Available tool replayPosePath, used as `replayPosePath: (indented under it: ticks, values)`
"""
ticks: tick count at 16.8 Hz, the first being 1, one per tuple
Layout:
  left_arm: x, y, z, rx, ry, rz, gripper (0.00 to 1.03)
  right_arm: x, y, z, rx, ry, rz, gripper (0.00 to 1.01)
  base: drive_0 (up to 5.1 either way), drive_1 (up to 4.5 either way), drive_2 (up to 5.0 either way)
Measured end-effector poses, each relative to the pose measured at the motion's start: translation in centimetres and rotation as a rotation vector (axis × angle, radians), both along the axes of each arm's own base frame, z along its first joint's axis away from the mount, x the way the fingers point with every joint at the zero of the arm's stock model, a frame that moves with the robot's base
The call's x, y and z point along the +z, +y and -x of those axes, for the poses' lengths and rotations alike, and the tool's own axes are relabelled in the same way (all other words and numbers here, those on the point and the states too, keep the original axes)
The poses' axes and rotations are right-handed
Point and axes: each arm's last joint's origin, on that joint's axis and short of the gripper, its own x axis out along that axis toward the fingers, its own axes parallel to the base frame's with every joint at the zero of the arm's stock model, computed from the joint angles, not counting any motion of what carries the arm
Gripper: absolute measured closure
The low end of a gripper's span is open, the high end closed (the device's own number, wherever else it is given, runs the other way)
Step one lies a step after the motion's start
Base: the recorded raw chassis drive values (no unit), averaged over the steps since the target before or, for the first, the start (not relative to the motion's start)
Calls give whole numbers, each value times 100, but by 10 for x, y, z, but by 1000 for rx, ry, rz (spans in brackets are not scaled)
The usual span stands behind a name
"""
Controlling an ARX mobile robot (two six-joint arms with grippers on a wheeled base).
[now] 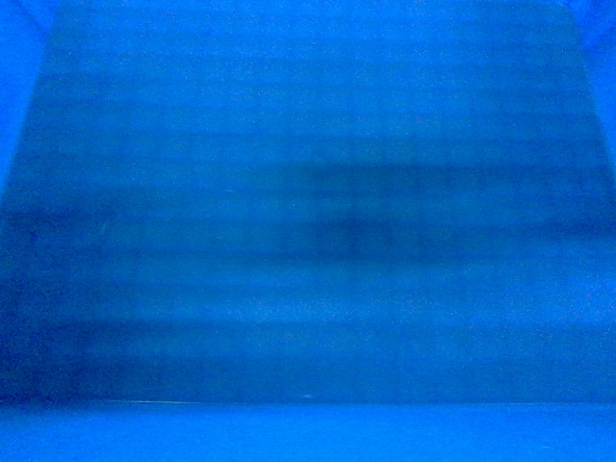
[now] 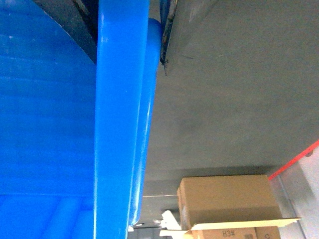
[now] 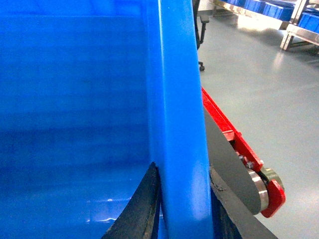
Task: Place box next to blue box on left shelf
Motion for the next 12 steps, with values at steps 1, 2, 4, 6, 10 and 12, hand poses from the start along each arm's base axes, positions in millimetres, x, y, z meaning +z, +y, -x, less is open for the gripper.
replayPosePath:
  ticks: [1, 2, 4, 6, 10, 12]
  values:
    - [0, 0, 0, 0, 0, 0, 83, 0, 0, 0, 0, 0, 0, 83, -160, -160, -160]
    - [0, 0, 0, 0, 0, 0, 83, 0, 0, 0, 0, 0, 0, 83, -168, -168, -168]
    - [0, 0, 0, 0, 0, 0, 83, 0, 0, 0, 0, 0, 1, 83, -168, -168, -168]
    - [0, 0, 0, 0, 0, 0, 83, 0, 0, 0, 0, 0, 0, 83, -168, -168, -168]
    - [0, 0, 0, 0, 0, 0, 83, 0, 0, 0, 0, 0, 1, 83, -159, -159, -159]
    - [0, 0, 0, 0, 0, -1, 83, 0, 0, 0, 0, 0, 0, 83, -155, -155, -155]
